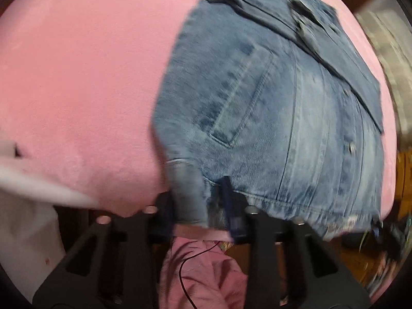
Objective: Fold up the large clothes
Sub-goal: 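Lift the hem with both tools and fold it up toward the collar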
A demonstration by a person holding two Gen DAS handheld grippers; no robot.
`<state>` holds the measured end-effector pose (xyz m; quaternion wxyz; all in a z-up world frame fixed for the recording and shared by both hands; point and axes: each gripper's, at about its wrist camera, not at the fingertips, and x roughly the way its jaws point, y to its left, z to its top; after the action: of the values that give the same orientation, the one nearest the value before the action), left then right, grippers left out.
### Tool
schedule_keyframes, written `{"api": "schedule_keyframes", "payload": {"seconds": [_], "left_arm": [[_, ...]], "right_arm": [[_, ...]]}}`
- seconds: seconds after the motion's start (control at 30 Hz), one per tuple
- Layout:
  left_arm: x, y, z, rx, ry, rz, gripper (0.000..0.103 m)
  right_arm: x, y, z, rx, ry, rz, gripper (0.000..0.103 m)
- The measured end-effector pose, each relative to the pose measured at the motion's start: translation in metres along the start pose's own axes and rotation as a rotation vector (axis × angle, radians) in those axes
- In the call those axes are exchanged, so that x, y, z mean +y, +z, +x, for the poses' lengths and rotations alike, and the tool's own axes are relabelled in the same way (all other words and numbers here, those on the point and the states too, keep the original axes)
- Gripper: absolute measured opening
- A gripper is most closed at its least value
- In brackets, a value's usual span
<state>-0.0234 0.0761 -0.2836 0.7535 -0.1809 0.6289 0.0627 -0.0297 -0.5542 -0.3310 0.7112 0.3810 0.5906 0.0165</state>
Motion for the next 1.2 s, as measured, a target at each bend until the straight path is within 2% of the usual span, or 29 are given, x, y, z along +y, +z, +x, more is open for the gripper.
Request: {"api": "schedule_keyframes", "payload": {"seconds": [0.07,0.17,0.23,0.33,0.4,0.5,0.67,0.7,0.8,0.9,1.07,1.2], "left_arm": [[0.001,0.002,-0.012,-0.029,-0.007,-0.089,0.013],[-0.003,0.003,-0.034,-0.106,-0.035,-0.18,0.011],[-0.01,0.003,-0.049,-0.176,-0.026,-0.251,0.01],[-0.025,0.01,-0.07,-0.279,-0.062,-0.333,0.009],[-0.042,0.022,-0.086,-0.329,-0.088,-0.288,0.009],[-0.072,0.043,-0.113,-0.415,-0.13,-0.201,0.009],[-0.094,0.085,-0.154,-0.507,-0.221,-0.219,0.009],[-0.098,0.097,-0.162,-0.522,-0.266,-0.207,0.008],[-0.107,0.127,-0.182,-0.563,-0.306,-0.177,0.008],[-0.109,0.158,-0.189,-0.563,-0.349,-0.208,0.008],[-0.107,0.22,-0.182,-0.503,-0.322,-0.252,0.008],[-0.116,0.266,-0.165,-0.432,-0.303,-0.238,0.009]], "right_arm": [[0.002,-0.003,-0.01,-0.023,0.063,0.038,0.017],[0.014,-0.009,-0.02,-0.068,0.206,0.127,0.016],[0.027,-0.012,-0.023,-0.099,0.282,0.159,0.015],[0.05,-0.011,-0.027,-0.152,0.398,0.184,0.013],[0.071,-0.007,-0.028,-0.188,0.505,0.201,0.012],[0.096,0.01,-0.03,-0.197,0.584,0.19,0.012],[0.135,0.05,-0.046,-0.241,0.693,0.179,0.009],[0.142,0.058,-0.052,-0.264,0.717,0.173,0.009],[0.171,0.082,-0.07,-0.329,0.705,0.13,0.009],[0.19,0.098,-0.079,-0.367,0.705,0.124,0.008],[0.212,0.121,-0.081,-0.446,0.673,0.176,0.008],[0.23,0.132,-0.073,-0.52,0.599,0.214,0.007]]}}
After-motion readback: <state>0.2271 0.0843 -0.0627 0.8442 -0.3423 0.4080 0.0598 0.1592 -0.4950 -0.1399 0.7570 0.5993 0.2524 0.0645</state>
